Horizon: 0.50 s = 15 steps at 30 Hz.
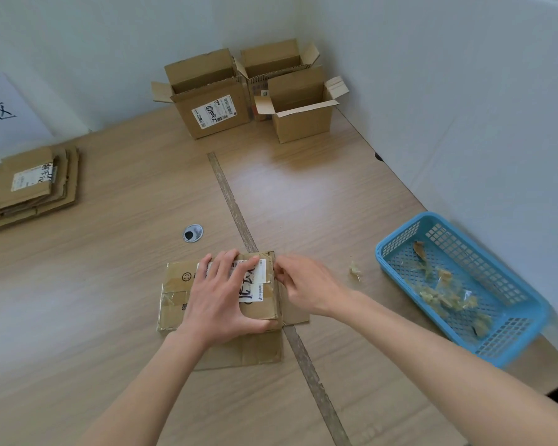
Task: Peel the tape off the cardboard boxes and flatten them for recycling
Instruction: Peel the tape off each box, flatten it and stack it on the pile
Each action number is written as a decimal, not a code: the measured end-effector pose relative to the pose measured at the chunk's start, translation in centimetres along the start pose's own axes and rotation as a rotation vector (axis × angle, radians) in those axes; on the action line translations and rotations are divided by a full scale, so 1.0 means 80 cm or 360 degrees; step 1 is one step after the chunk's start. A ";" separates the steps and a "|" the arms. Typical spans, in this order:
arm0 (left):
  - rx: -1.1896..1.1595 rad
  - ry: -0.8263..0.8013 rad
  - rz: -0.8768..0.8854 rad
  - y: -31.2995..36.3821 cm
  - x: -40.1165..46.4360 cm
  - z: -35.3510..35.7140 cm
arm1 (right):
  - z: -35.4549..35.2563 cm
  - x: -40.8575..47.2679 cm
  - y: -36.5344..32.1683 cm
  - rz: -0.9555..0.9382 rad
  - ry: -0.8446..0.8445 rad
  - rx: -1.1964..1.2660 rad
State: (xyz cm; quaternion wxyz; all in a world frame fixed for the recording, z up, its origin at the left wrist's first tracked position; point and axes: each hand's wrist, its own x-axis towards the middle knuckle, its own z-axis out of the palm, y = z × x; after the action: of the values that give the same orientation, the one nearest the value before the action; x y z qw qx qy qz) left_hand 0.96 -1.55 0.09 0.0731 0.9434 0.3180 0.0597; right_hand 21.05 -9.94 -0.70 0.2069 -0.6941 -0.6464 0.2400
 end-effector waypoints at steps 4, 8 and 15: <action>0.0010 0.0008 0.0007 -0.001 0.001 -0.001 | -0.013 0.006 -0.002 0.0068 -0.0129 0.0035; 0.0013 -0.0002 -0.0025 0.003 0.004 -0.001 | -0.012 -0.006 0.021 0.0217 0.0269 0.0499; 0.0014 0.0001 -0.0026 0.002 0.004 0.002 | 0.029 -0.016 0.021 0.0173 0.0375 0.0892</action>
State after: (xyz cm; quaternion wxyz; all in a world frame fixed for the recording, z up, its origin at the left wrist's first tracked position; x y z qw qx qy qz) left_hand 1.33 -1.49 -0.02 0.0694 0.9411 0.3260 0.0579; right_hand 20.93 -11.43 -3.45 0.4507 -0.6665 -0.4885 0.3377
